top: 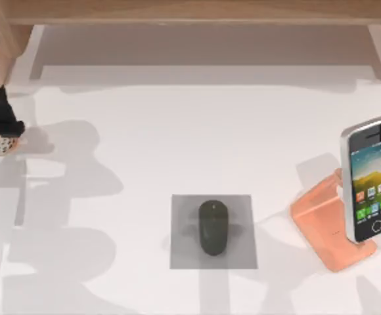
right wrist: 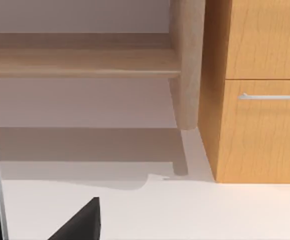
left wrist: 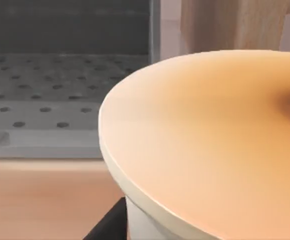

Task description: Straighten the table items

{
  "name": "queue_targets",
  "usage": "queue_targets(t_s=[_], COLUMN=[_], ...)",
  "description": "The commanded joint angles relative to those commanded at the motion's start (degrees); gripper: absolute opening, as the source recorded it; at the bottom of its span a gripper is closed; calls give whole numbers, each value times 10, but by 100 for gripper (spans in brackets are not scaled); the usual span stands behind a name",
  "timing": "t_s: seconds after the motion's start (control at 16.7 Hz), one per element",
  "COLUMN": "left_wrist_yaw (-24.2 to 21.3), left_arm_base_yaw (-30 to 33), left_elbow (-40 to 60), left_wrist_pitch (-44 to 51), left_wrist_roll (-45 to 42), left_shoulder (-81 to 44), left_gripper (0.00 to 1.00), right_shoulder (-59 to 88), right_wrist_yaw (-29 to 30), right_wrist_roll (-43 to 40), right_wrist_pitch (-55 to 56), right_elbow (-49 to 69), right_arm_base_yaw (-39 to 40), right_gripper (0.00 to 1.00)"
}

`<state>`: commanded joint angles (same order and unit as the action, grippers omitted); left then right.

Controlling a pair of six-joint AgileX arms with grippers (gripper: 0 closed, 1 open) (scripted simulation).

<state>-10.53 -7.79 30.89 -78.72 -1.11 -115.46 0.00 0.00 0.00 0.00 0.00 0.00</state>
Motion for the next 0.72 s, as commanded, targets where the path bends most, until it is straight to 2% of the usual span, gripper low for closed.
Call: queue_targets(t_s=[0.72], left_wrist_yaw=[1], left_arm_base_yaw=[-1], left_elbow=[0], left_wrist_pitch=[23], left_wrist_roll=[-1], left_shoulder=[23], left_gripper=[0], right_shoulder=[0], right_wrist_yaw=[0], right_wrist_roll=[0], right_wrist_pitch=[0], right_elbow=[0], right_arm_base_yaw=[0], right_gripper=[100])
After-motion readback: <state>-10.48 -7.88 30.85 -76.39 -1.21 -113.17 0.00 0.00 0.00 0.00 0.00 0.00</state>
